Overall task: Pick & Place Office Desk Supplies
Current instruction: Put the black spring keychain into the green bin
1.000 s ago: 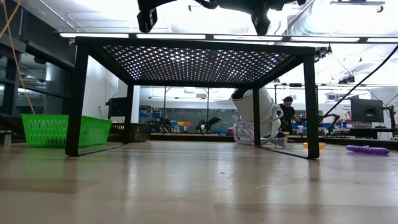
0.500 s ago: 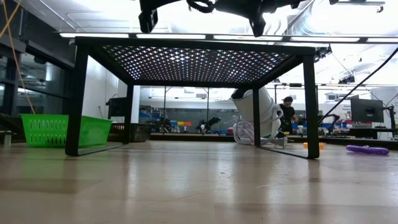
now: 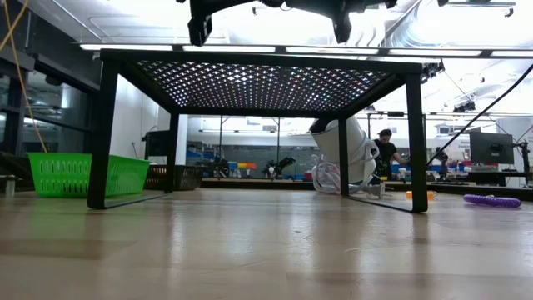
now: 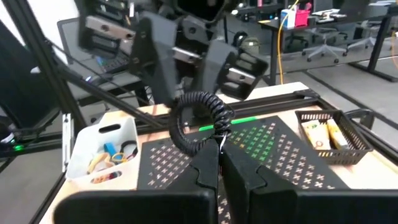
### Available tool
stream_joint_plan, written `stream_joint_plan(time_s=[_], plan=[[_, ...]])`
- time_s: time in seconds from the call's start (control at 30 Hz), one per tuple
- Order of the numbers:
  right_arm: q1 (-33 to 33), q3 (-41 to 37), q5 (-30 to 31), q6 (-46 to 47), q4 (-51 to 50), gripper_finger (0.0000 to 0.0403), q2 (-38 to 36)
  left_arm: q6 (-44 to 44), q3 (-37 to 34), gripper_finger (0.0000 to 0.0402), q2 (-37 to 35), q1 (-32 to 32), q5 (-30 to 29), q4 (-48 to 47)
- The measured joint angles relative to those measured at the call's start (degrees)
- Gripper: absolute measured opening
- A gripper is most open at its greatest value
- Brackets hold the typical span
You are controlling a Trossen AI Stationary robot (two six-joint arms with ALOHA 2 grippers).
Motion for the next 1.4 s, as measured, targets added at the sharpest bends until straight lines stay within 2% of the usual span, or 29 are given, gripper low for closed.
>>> stream_joint_plan(time_s=[0.67, 1.17, 1.4], plan=[[-1.5, 0.0, -0.7, 0.0, 2.9, 0.0004, 0.0, 2.5, 0.1, 0.0102, 1.2, 1.2, -0.1, 1.8], [-1.5, 0.0, -0.4, 0.1, 1.5, 0.0004, 0.0, 4.0, 0.0, 0.0102, 3.2, 1.5, 0.0, 7.8], [-1.5, 0.0, -0.3, 0.2, 0.9, 0.0004, 0.0, 4.0, 0.0, 0.0087, 3.2, 1.4, 0.0, 7.6]])
